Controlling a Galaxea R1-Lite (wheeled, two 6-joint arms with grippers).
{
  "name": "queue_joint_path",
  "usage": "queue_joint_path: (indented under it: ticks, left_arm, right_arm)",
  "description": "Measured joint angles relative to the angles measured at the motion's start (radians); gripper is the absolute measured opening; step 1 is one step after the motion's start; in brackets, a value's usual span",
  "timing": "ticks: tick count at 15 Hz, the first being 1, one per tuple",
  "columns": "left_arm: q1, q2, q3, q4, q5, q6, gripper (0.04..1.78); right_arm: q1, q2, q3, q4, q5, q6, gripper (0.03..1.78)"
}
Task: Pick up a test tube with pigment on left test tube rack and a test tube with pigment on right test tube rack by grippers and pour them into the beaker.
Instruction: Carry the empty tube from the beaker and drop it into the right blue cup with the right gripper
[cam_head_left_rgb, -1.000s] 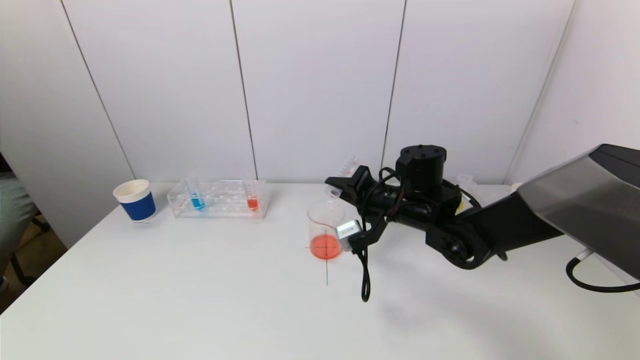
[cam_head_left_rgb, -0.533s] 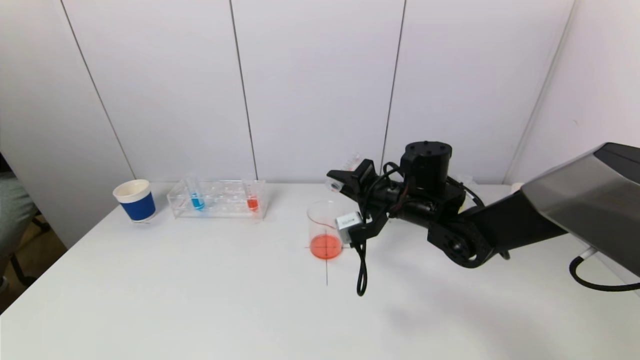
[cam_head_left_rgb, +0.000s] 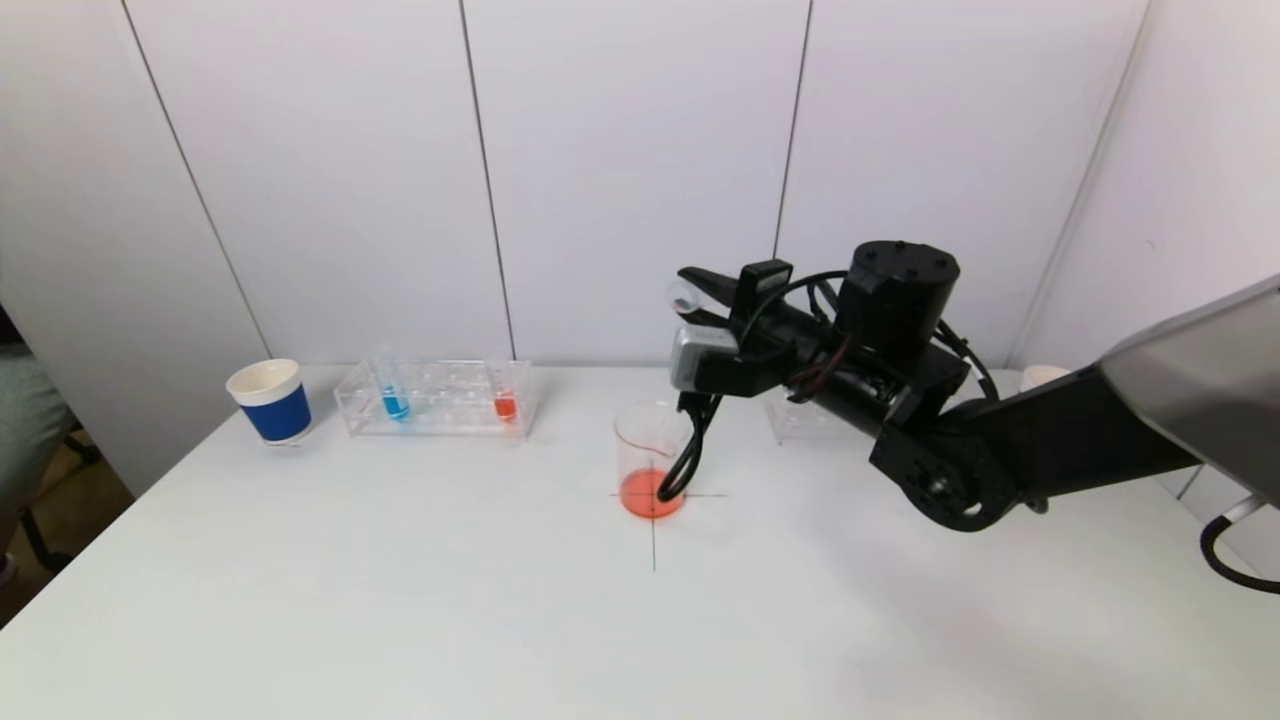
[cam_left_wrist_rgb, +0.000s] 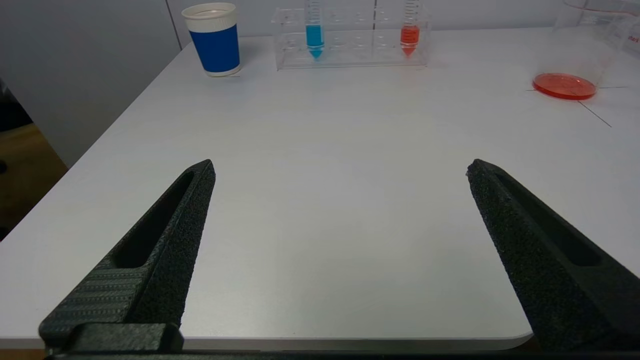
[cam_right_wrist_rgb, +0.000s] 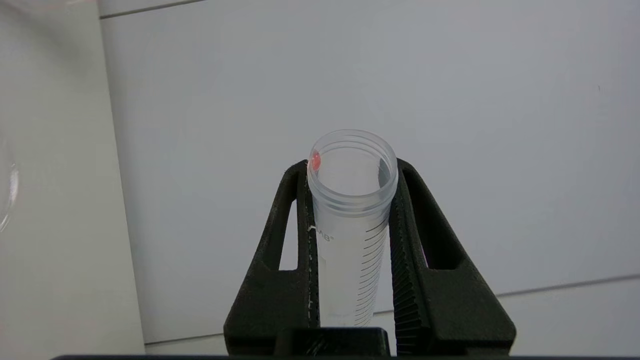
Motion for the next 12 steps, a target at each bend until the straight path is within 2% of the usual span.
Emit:
queue_joint_path:
  ticks: [2,5,12]
  left_arm:
    - [0.0,0.0,0.0,0.0,0.0,0.0,1.76]
    - [0.0,0.0,0.0,0.0,0.0,0.0,1.76]
    - [0.0,0.0,0.0,0.0,0.0,0.0,1.76]
  right_arm:
    - [-0.007,-0.01,0.004,-0.046,-0.04,0.137,0.47]
    - [-0.01,-0.016,0.025,-0.102,-0.094,0.283,0.47]
    - [-0.018,-0.063,0.032,-0.111,-0.321,0.688,0.47]
